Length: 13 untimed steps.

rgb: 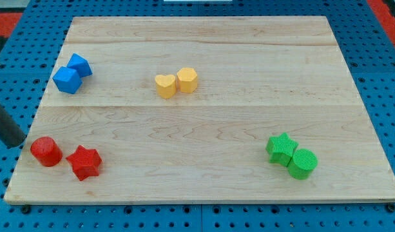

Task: Push the red star to the bottom center

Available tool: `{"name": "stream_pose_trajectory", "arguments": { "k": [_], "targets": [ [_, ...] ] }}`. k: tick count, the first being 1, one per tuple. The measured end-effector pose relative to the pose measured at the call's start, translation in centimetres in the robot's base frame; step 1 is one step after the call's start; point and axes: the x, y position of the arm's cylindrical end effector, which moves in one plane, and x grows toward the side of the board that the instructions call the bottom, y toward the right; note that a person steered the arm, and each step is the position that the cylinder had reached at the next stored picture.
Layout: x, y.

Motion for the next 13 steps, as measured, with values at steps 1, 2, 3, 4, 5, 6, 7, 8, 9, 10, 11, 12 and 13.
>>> {"name": "stream_pose_trajectory", "arguments": {
  "k": [1, 2, 3, 4, 5, 6, 7, 8, 9, 10, 11, 12, 13],
  "targets": [
    [0.7, 2.7],
    [2.1, 6.8],
    [2.7, 9.8],
    [2.7, 7.1],
    [4.8, 6.0],
    [6.1, 10.4],
    [5.6, 13.2],
    [4.9, 14.8],
    [4.6, 16.5],
    [4.0, 18.3],
    [2.5, 18.3],
    [1.7, 19.5],
    [1.7, 22.1]
  ]
}}
